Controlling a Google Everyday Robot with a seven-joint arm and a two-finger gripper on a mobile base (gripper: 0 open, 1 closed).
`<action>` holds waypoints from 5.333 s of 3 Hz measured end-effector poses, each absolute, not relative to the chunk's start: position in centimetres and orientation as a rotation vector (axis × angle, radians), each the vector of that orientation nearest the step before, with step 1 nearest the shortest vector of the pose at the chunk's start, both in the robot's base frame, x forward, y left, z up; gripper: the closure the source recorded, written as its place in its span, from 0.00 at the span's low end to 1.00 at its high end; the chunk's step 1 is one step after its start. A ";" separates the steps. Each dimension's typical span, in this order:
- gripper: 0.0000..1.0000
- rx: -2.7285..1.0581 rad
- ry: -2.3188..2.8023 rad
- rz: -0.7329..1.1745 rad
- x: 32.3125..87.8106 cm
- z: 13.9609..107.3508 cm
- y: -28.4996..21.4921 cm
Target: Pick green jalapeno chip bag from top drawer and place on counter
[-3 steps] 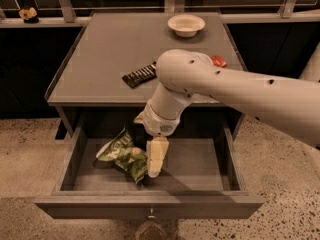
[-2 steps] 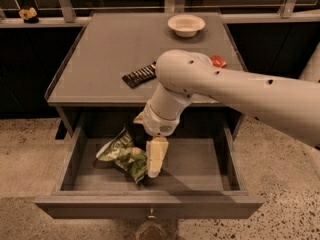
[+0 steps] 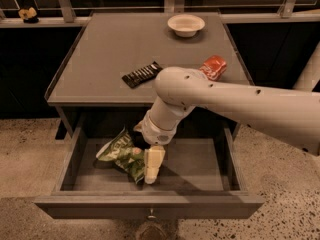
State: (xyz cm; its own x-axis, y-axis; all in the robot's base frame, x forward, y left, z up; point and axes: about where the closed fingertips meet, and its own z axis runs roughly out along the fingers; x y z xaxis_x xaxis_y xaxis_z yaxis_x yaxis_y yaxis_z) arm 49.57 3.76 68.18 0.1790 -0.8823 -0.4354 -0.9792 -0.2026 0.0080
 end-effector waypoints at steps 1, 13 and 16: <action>0.00 -2.121 1.787 0.438 50.5 66.3 4.9; 1.00 -1.836 1.947 0.287 52.6 63.4 6.8; 1.00 -1.724 1.951 -0.116 44.0 75.3 2.5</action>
Offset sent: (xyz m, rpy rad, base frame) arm 0.0027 0.0066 -0.0161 -0.0001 -0.0309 -0.0269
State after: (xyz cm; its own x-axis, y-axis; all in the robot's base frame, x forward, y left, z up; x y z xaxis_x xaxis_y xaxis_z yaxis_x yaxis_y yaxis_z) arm 43.95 2.52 75.31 -0.0459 -0.9438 -0.3274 -0.8984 0.1824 -0.3996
